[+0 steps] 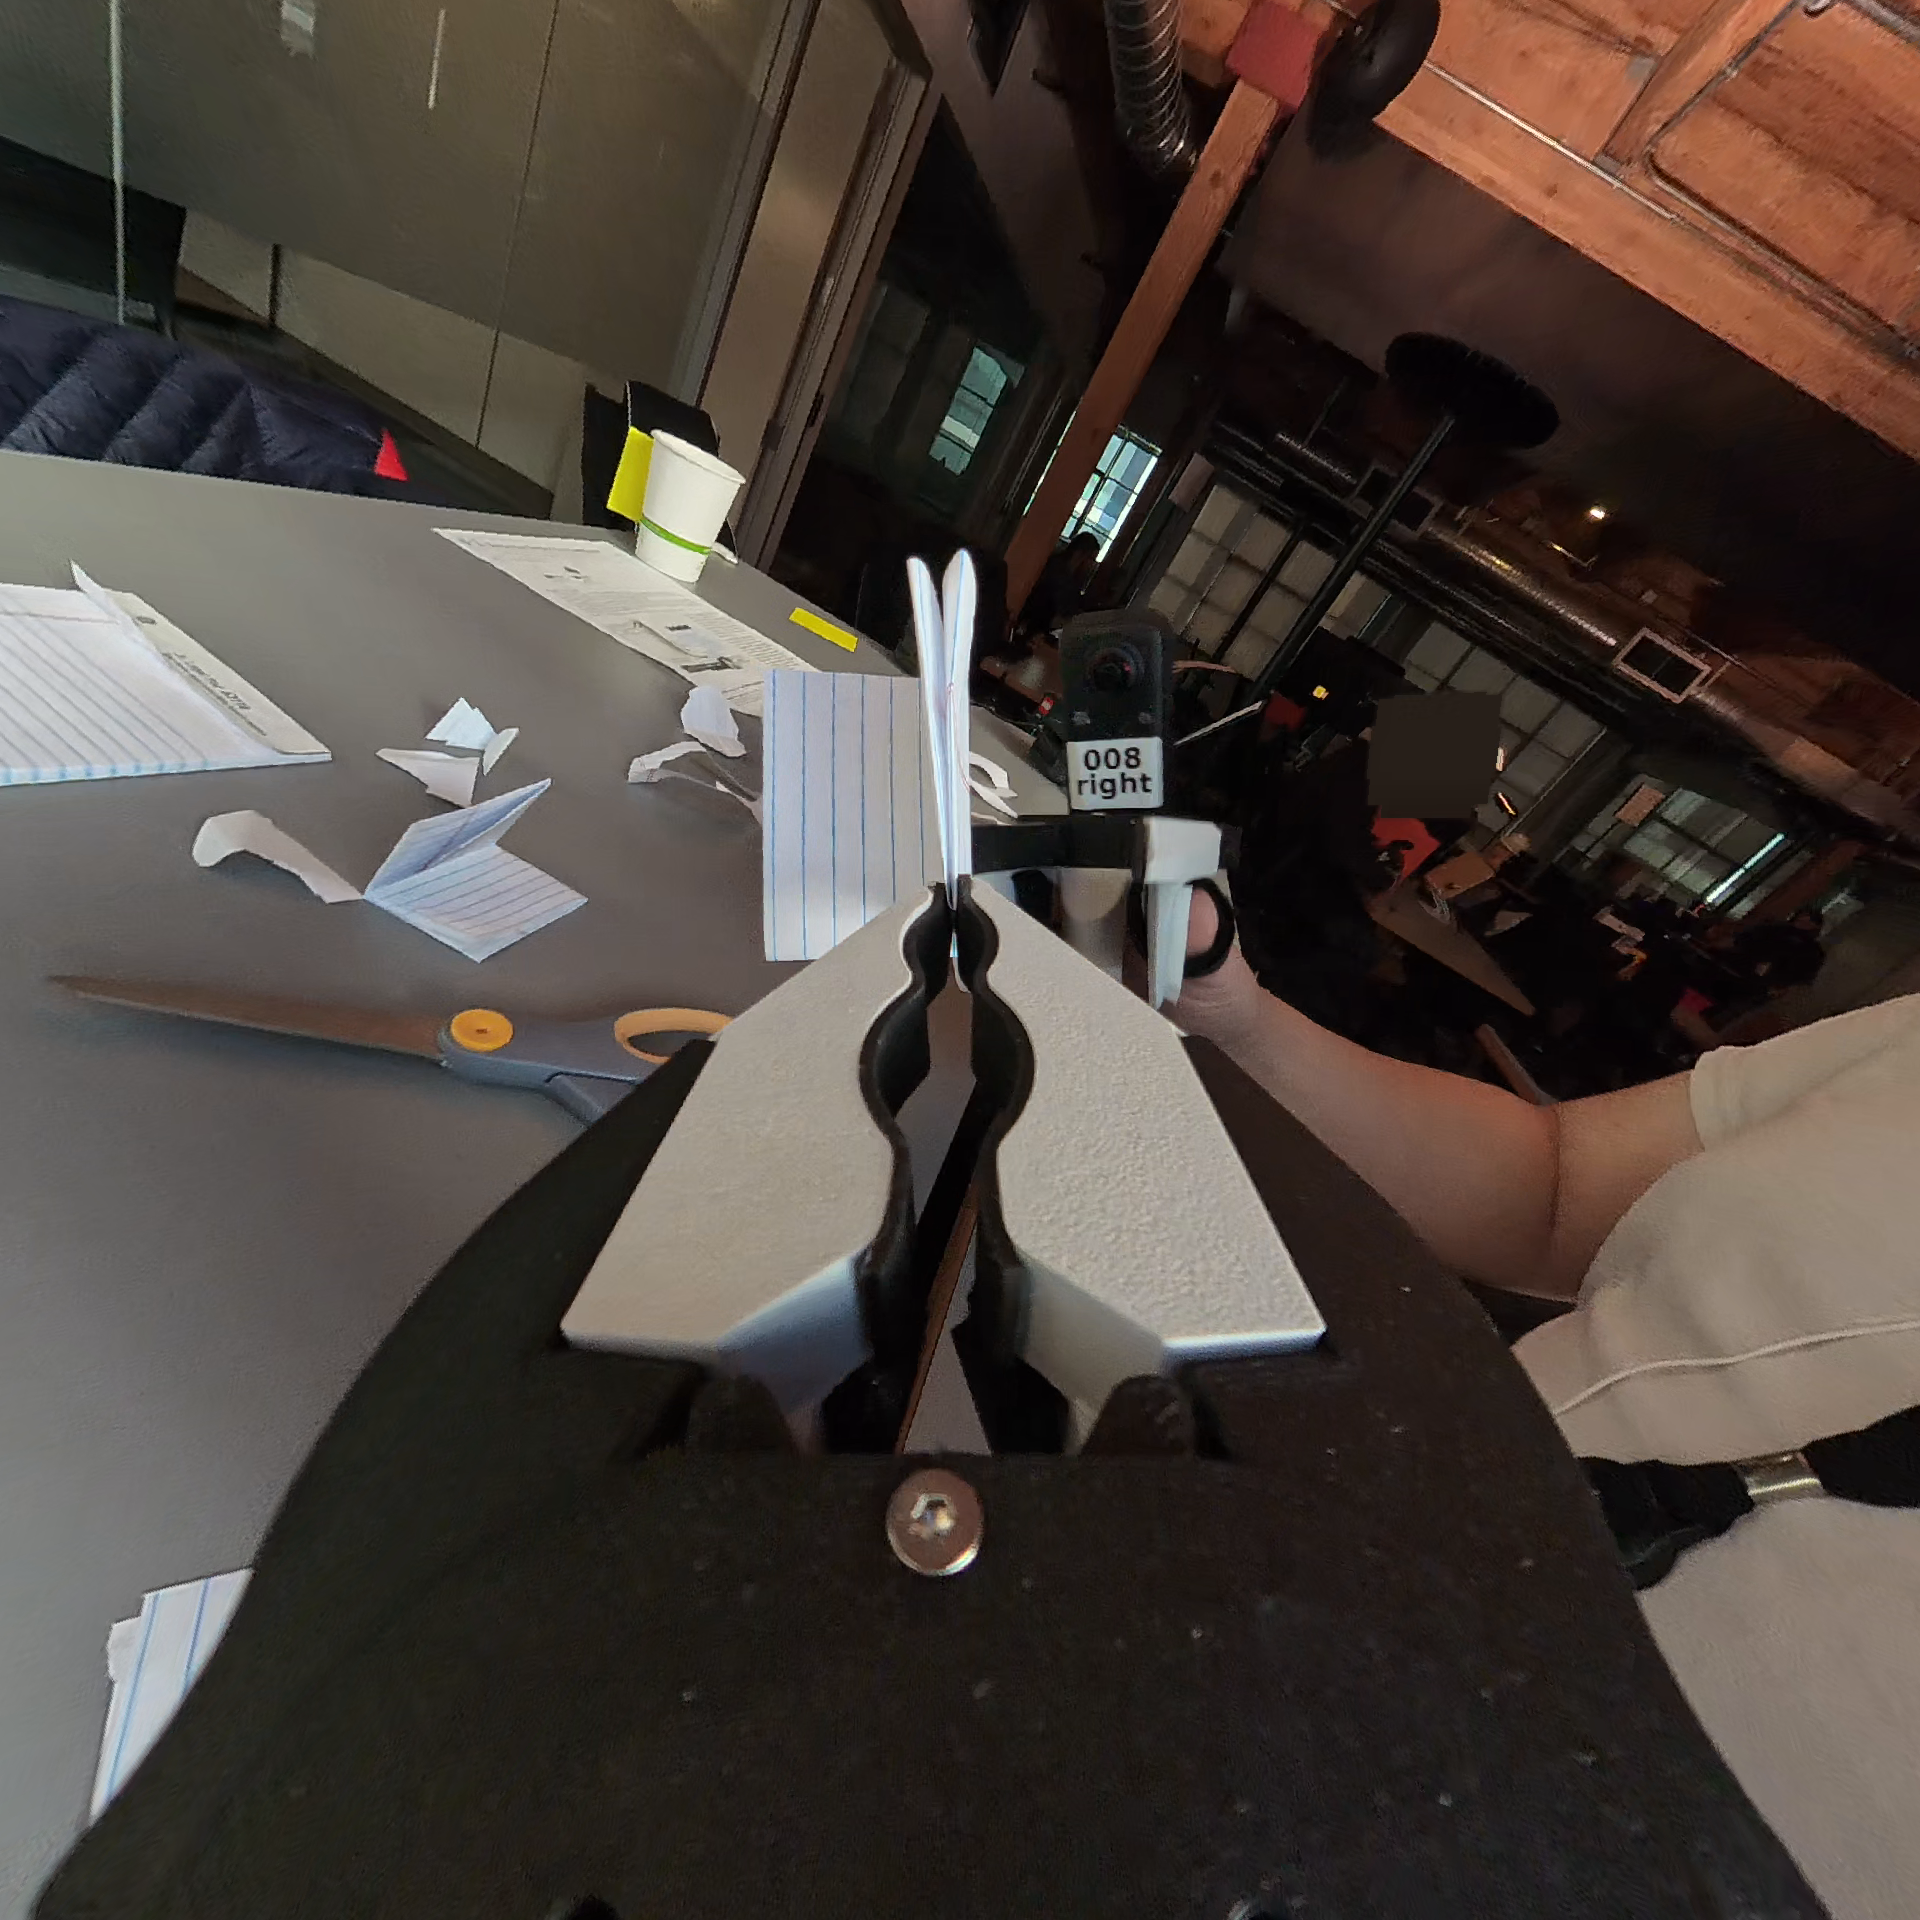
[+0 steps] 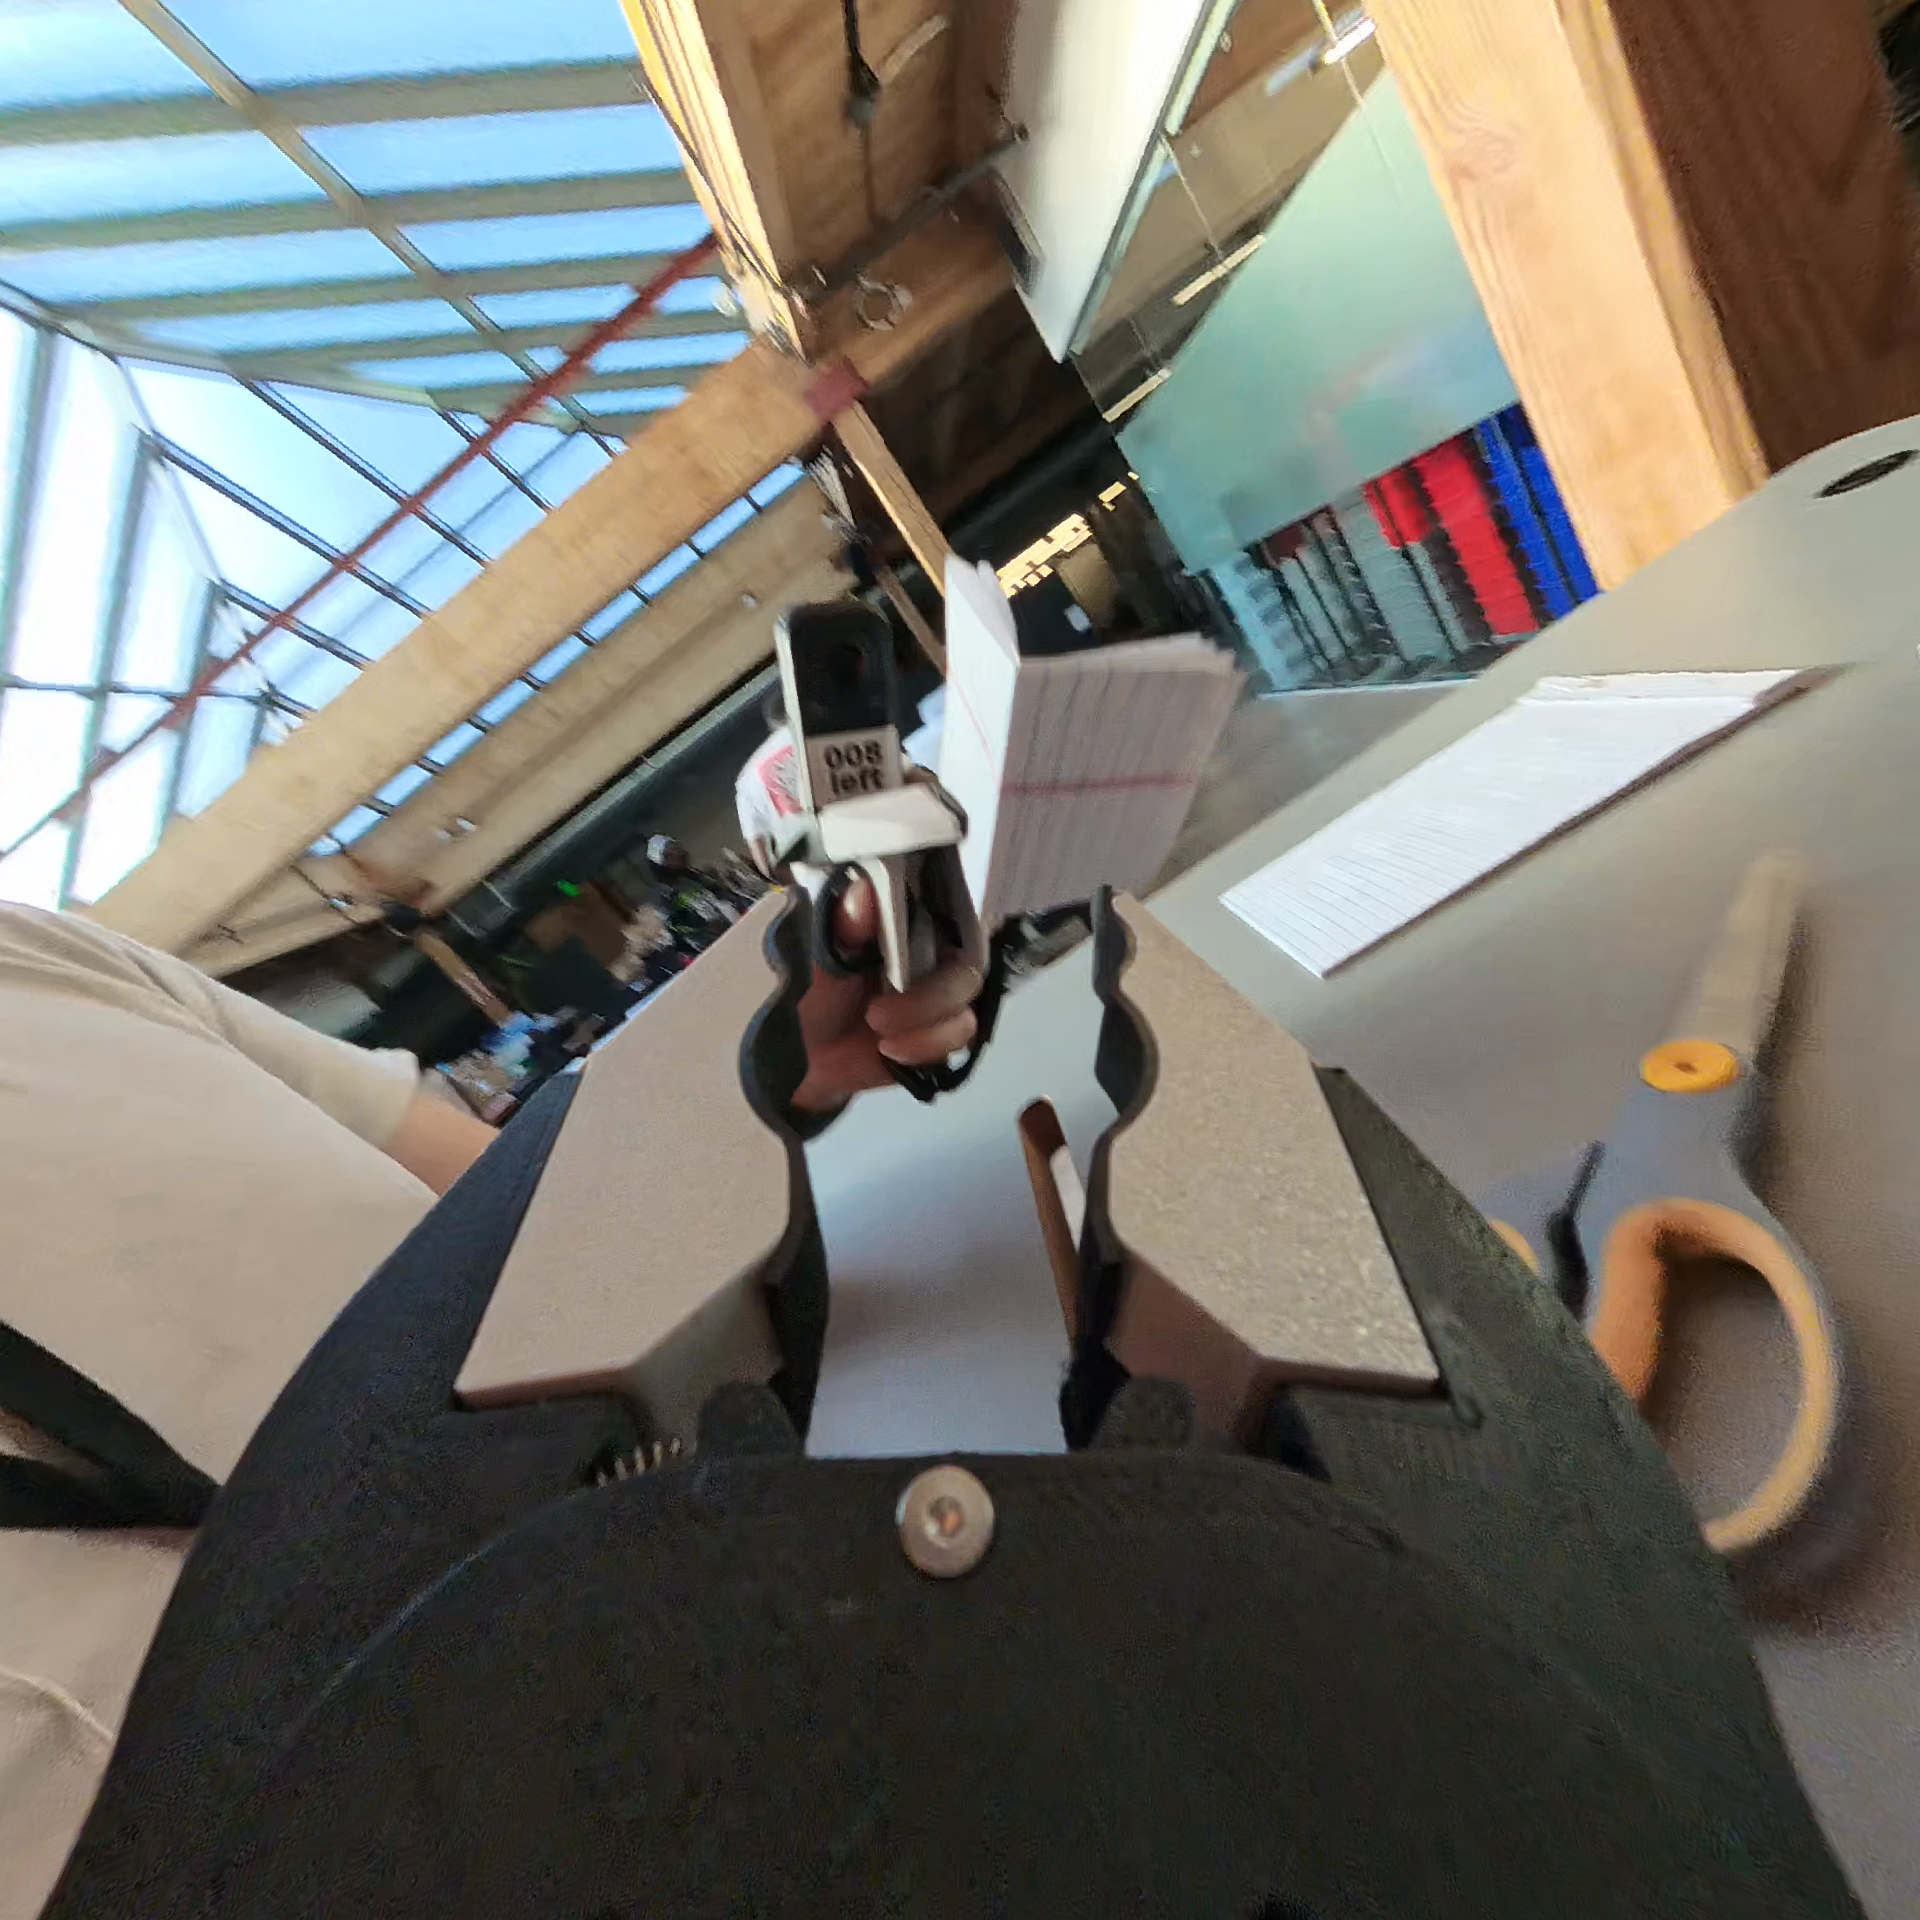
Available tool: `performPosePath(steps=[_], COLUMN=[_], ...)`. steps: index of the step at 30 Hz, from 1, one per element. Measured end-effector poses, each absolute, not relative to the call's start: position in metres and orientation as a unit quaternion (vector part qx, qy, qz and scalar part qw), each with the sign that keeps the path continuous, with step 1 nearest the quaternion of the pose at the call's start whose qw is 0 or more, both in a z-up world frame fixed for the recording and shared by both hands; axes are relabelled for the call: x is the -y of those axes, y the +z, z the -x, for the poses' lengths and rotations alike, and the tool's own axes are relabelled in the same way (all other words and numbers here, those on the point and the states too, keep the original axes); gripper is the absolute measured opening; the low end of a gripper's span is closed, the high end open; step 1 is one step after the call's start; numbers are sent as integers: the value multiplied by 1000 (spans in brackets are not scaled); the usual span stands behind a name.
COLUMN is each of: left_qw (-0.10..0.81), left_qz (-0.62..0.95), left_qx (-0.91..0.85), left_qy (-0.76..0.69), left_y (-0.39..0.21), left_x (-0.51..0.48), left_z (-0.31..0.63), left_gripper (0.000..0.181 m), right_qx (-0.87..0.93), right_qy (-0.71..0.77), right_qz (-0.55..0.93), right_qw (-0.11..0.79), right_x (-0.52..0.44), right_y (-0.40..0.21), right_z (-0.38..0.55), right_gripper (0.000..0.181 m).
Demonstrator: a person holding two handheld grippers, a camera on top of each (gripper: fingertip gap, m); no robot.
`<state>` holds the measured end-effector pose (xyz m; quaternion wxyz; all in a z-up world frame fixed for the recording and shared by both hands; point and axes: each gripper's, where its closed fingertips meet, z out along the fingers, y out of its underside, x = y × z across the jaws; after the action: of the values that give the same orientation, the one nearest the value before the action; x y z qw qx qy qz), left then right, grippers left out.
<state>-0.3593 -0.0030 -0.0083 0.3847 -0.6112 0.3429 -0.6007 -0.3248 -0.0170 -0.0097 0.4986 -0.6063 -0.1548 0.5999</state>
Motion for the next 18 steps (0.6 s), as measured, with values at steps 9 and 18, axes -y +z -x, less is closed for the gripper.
performPosePath(steps=[9,18], left_qw=[365,432], left_qz=[614,627], left_qx=[-366,-365], left_qy=[-597,-535], left_y=[-15,14], left_x=[16,6], left_z=[352,360], left_gripper=[0,40], right_qx=[158,188], right_qy=[685,709], right_qz=[545,483], right_qw=[456,478], right_x=[-4,1], right_y=[-1,16], right_z=[346,320], right_gripper=[1,0])
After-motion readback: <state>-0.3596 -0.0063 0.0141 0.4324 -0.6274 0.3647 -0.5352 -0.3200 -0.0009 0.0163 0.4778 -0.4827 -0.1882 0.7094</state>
